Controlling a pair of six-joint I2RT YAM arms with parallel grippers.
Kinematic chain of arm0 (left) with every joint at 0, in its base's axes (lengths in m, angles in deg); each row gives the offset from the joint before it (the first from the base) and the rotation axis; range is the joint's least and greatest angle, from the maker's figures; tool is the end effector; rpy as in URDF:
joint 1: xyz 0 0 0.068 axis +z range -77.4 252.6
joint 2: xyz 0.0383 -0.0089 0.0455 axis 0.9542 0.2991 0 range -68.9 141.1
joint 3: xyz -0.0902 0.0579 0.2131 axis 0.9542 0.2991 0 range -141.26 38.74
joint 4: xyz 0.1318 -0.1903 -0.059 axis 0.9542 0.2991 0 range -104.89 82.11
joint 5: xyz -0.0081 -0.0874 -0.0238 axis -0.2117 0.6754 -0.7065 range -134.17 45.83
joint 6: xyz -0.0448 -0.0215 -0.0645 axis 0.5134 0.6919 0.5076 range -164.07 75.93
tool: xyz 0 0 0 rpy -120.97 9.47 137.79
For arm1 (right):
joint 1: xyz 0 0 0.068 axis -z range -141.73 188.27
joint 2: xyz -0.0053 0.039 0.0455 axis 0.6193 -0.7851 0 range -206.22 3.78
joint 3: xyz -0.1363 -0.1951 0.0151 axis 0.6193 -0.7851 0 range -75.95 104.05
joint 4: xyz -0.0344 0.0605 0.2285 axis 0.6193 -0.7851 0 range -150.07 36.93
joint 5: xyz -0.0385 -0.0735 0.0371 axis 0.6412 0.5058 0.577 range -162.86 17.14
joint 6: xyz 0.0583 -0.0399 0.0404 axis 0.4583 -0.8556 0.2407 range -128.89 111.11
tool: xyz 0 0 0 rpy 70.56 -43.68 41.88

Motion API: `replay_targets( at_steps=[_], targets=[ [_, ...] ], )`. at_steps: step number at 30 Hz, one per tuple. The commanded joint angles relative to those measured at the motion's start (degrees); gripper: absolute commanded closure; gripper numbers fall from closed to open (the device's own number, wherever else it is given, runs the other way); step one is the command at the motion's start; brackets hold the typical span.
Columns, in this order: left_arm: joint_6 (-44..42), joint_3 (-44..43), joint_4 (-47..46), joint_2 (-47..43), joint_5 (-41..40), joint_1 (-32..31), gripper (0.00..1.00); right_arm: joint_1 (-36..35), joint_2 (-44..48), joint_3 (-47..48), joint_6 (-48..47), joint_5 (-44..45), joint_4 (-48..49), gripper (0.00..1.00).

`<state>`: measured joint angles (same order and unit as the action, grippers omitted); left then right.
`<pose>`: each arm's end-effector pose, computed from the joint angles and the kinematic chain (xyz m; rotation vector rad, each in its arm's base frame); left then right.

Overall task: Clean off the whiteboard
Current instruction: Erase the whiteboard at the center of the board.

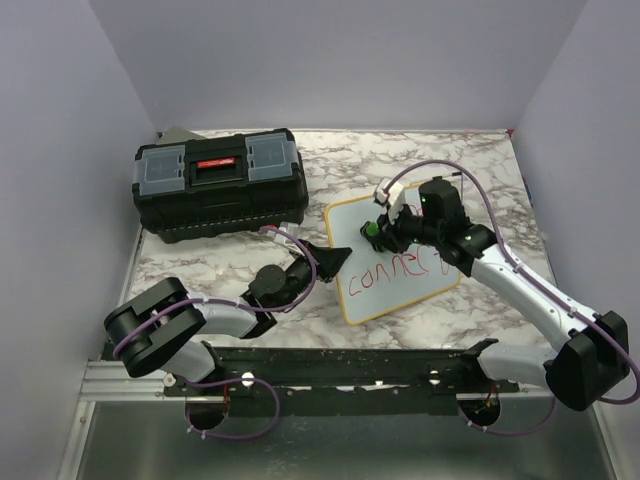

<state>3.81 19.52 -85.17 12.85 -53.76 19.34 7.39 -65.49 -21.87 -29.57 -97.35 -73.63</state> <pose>0.1798 -0.2209 0.1907 -0.0771 1.5772 -1.3068 0.2253 0.1690 0.2464 -1.1627 1.8517 0.5685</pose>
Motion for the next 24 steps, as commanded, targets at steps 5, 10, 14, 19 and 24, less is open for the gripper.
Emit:
replay_targets(
  at_steps=[5,10,14,19,24],
  targets=[
    [-4.8,1.0,0.2,0.0,4.5,-0.9,1.0,3.2,-3.9,3.7,12.0,11.6,10.3,0.99],
    [-4.5,0.9,-0.5,0.6,4.7,-0.9,1.0,3.1,-5.3,4.5,4.8,-8.5,1.9,0.99],
    [-4.5,0.6,-0.5,0.7,4.8,-0.9,1.0,3.0,-2.7,2.3,-3.4,-21.1,-3.8,0.99],
    [-4.4,0.3,-0.7,1.1,5.2,-0.9,1.0,3.1,0.5,-2.7,8.6,-1.6,10.2,0.99],
    [-4.2,0.6,-1.3,1.2,5.2,-1.0,1.0,4.3,-1.2,-2.5,17.7,8.5,17.0,0.99]
  ],
)
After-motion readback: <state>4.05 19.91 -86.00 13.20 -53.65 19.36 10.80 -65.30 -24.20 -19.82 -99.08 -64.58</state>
